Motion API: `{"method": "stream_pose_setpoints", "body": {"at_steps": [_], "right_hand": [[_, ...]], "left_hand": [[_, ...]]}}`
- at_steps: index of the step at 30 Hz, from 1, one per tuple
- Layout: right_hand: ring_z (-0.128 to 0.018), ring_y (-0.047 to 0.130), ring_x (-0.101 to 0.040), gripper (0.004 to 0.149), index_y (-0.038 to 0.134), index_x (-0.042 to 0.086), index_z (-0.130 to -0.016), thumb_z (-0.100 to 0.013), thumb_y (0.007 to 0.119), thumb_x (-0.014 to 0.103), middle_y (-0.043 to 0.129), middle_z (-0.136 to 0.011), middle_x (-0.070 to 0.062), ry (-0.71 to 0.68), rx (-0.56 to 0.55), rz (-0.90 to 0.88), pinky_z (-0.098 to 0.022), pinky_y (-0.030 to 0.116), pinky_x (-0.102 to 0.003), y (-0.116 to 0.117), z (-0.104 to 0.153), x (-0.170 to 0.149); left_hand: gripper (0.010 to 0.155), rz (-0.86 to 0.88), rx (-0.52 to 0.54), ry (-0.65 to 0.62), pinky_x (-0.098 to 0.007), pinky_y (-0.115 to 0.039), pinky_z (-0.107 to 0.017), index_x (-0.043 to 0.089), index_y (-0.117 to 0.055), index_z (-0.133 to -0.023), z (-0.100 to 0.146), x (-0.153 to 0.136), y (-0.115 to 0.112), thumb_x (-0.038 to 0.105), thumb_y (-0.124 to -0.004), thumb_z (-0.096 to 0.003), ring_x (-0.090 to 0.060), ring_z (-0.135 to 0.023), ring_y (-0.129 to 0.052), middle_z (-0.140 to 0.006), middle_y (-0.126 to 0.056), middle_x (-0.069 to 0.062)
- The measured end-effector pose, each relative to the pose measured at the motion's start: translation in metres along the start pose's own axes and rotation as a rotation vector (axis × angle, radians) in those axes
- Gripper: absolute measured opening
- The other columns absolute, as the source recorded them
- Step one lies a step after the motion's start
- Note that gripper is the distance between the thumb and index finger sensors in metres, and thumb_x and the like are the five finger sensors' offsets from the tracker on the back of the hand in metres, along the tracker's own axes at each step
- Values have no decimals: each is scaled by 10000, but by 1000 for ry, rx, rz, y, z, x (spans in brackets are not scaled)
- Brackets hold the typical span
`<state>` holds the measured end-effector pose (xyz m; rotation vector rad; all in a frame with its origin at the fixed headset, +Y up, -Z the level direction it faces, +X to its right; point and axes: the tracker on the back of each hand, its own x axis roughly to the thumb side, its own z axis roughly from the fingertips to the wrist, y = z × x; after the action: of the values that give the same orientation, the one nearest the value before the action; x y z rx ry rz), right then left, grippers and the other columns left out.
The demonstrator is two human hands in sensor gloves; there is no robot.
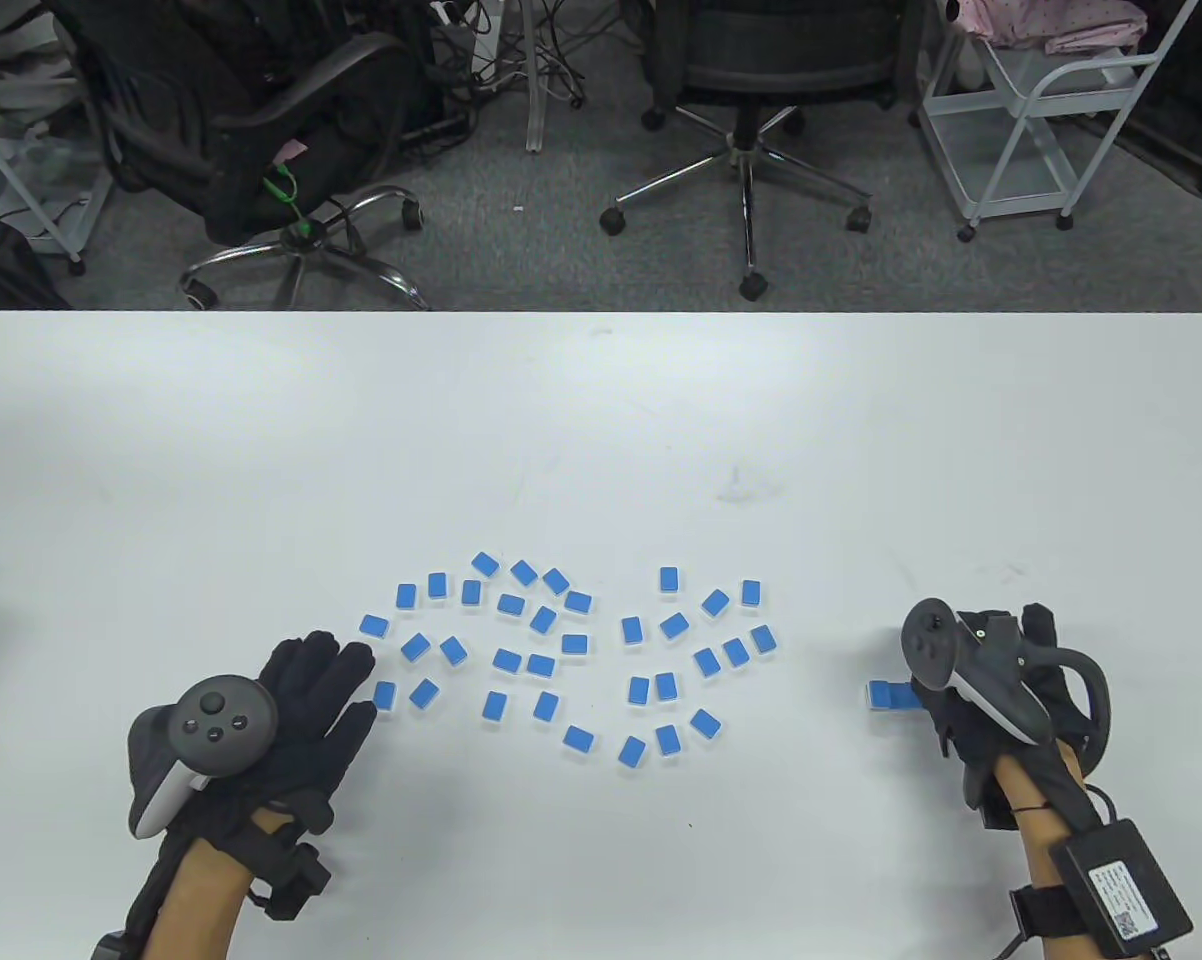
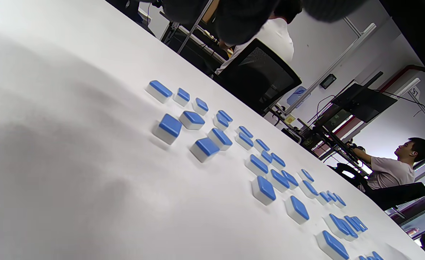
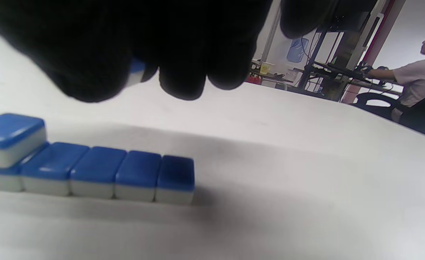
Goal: Build mahjong tile wall
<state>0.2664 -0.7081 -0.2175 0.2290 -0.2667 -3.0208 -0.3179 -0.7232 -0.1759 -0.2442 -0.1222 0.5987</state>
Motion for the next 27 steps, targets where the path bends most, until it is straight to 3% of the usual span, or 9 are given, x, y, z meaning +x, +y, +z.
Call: {"method": "stream_pose_setpoints", "body": {"at_steps": [1, 3, 9, 27], "right_hand": [[-976, 743, -262, 552, 730, 356, -856, -332, 881, 443, 819, -959, 49, -22, 52, -24, -807, 445, -633, -1, 0, -4], [-973, 747, -267, 554, 739, 349, -852, -327, 895, 433, 823, -956, 44, -22, 5, -53, -806, 449, -638, -3, 1, -6], [-971, 760, -261, 558, 749, 351, -844, -314, 904, 435, 832, -955, 51, -78, 44, 37, -802, 460, -636, 8, 1, 4], [-953, 783, -260, 550, 757, 353, -843, -317, 908, 412, 844, -947, 50, -120, 44, 90, -791, 483, -631, 19, 3, 17]], "left_hand": [[690, 2, -8, 6, -666, -208, -762, 351, -472, -1129, 0, -1, -1, 628, -535, -500, -336, -1126, -199, -1219, -286, -30], [693, 7, -20, 15, -666, -206, -761, 346, -472, -1131, -1, -2, -3, 628, -534, -500, -336, -1126, -197, -1219, -284, -31], [694, 10, -21, 22, -666, -206, -762, 344, -472, -1131, -5, -1, -4, 627, -535, -500, -337, -1126, -198, -1219, -285, -31], [692, 18, -30, 28, -666, -207, -762, 348, -470, -1130, -1, -3, -4, 628, -534, -500, -336, -1126, -199, -1219, -285, -32]]}}
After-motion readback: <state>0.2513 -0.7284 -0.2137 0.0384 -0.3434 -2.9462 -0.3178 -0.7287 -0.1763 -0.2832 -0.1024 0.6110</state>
